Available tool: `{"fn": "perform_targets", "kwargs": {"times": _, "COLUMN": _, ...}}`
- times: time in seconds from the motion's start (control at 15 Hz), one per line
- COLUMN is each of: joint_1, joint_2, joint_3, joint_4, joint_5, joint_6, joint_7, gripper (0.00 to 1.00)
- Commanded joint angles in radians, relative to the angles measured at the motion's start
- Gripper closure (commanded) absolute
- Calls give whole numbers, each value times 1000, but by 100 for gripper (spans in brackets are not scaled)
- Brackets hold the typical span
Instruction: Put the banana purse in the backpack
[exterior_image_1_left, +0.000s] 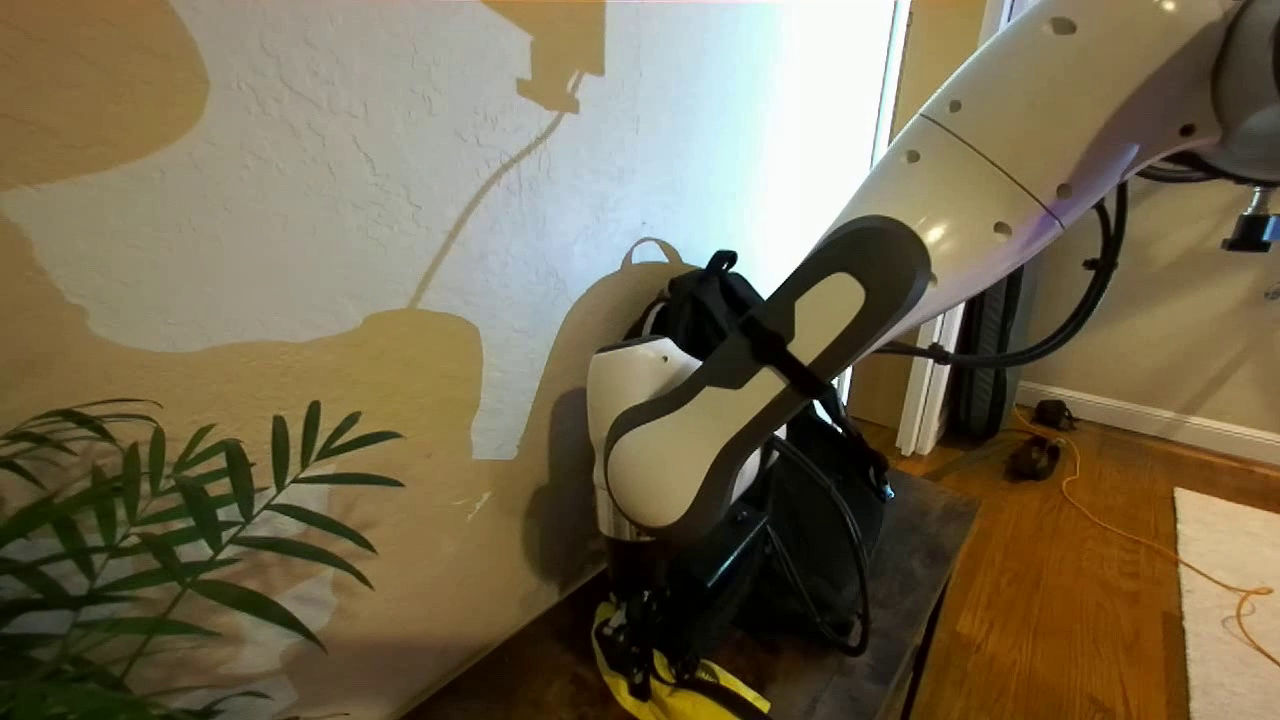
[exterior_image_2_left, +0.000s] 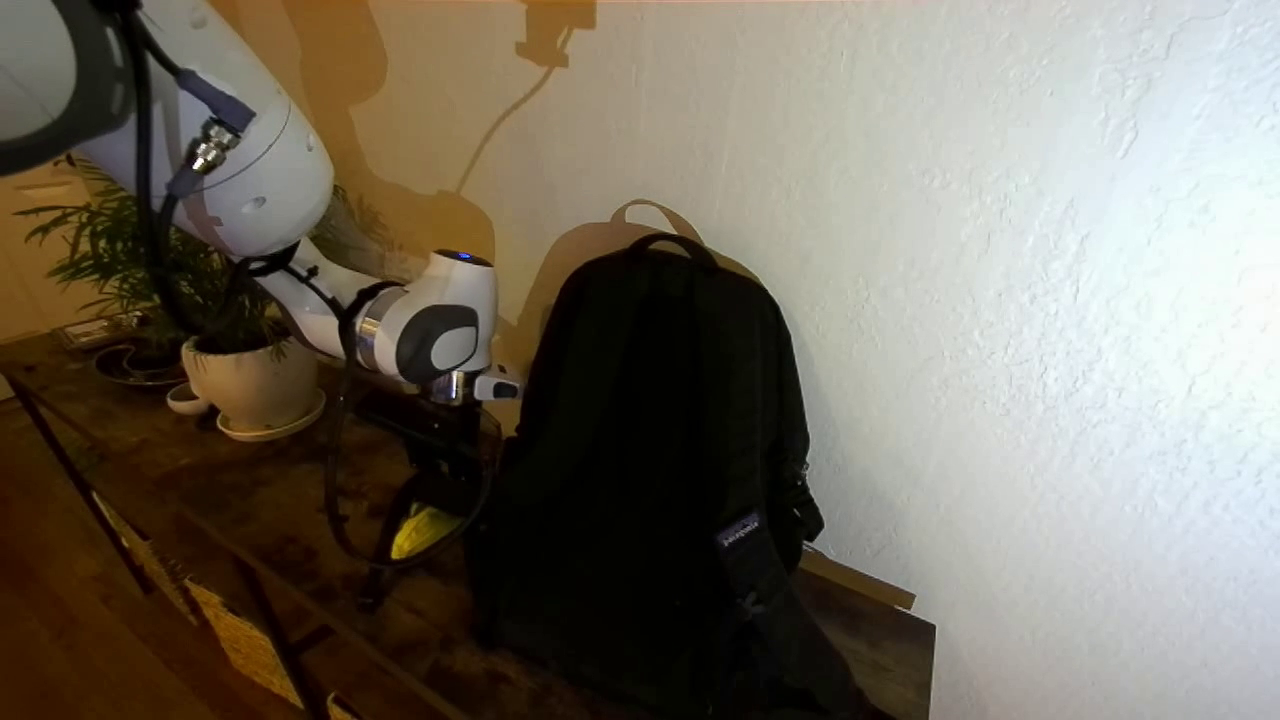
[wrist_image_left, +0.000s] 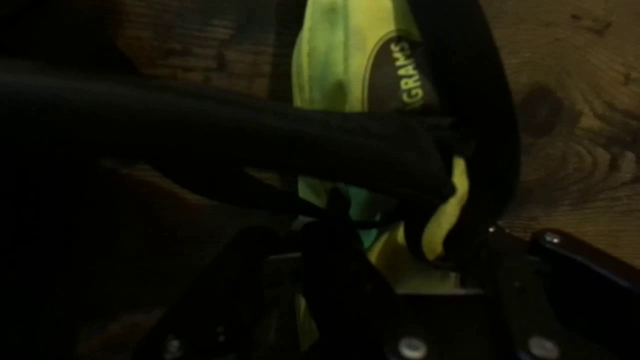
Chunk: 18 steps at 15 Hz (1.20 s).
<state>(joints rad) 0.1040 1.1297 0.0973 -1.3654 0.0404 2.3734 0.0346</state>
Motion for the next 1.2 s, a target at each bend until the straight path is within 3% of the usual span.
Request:
{"fn": "perform_targets", "kwargs": {"times": 0.0, "joint_1": -5, "joint_2": -20, "joint_3": 14, "joint_4": -37, "joint_5": 12, "joint_6": 28, "joint_7": -25, "gripper": 84}}
{"fn": "perform_targets", "kwargs": {"times": 0.27, "joint_1": 0, "joint_2": -72, "joint_3": 20, "joint_4": -94, "joint_5": 7, "joint_6": 71, "joint_7": -38, "gripper": 94}}
{"fn": "perform_targets", "kwargs": {"times": 0.87, "joint_1": 53, "joint_2": -177, "joint_3": 6, "joint_4": -237, "joint_5": -47, "joint_6": 251, "joint_7": -42, "gripper": 92}}
{"fn": "perform_targets", "kwargs": {"times": 1.13, "joint_1": 67, "joint_2": -236, "joint_3": 1, "joint_4": -282, "joint_5": -67, "joint_6": 278, "joint_7": -34, "gripper": 92}}
